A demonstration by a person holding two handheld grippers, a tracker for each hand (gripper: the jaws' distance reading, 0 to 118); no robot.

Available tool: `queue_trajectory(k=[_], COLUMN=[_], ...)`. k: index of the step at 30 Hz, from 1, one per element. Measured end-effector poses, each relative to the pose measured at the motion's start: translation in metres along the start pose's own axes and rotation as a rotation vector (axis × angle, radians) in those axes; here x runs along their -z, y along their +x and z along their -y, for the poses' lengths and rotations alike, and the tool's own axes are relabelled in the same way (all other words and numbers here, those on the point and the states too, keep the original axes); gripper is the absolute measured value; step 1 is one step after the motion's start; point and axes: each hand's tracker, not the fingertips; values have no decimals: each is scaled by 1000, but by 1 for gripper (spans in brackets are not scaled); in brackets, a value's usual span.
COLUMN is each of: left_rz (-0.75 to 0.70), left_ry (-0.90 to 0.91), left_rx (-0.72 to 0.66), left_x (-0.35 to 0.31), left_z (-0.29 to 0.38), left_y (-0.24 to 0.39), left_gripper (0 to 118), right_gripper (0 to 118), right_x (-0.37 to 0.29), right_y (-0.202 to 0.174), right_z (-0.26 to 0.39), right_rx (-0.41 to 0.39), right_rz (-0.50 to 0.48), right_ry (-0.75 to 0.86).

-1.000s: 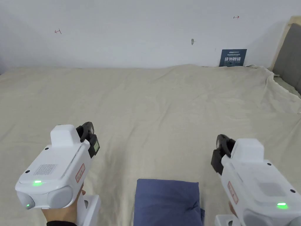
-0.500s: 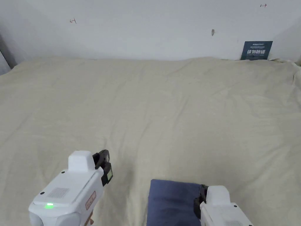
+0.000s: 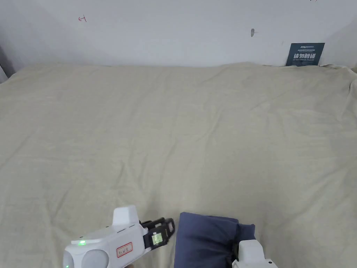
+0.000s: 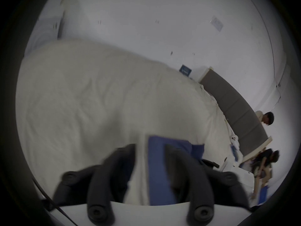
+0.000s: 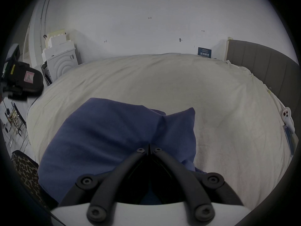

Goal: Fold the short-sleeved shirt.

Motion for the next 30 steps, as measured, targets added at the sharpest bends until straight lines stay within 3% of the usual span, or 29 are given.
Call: queue_trajectory(k=[4,12,16,21,24,30], left_rz=[81,146,158,167,153,129], left_ry=[-90,-345,-374,-389,-383,-339], left_rx=[0,-44,-53,-15,-22,114], left_x=[26,82,95,100,94,79], left_z=[4,0,0,-1,-1,-10], left_y=[5,-17,-22,-21,-17,9], left_gripper=[94,92,68,46,25,21], right_gripper=[0,0,0,0,0,0], right_x=[-2,-2,-2,-2,-4,-24], right_y=[1,4,5,6,10,16], right_z=[-2,-5,-6,-7,-11,-37], right_rx=[5,10,11,18,42,50], right_rz=[-12,-30,-39,-47,-69,-70], right_ry=[-6,-22,-27,-32,-43,10])
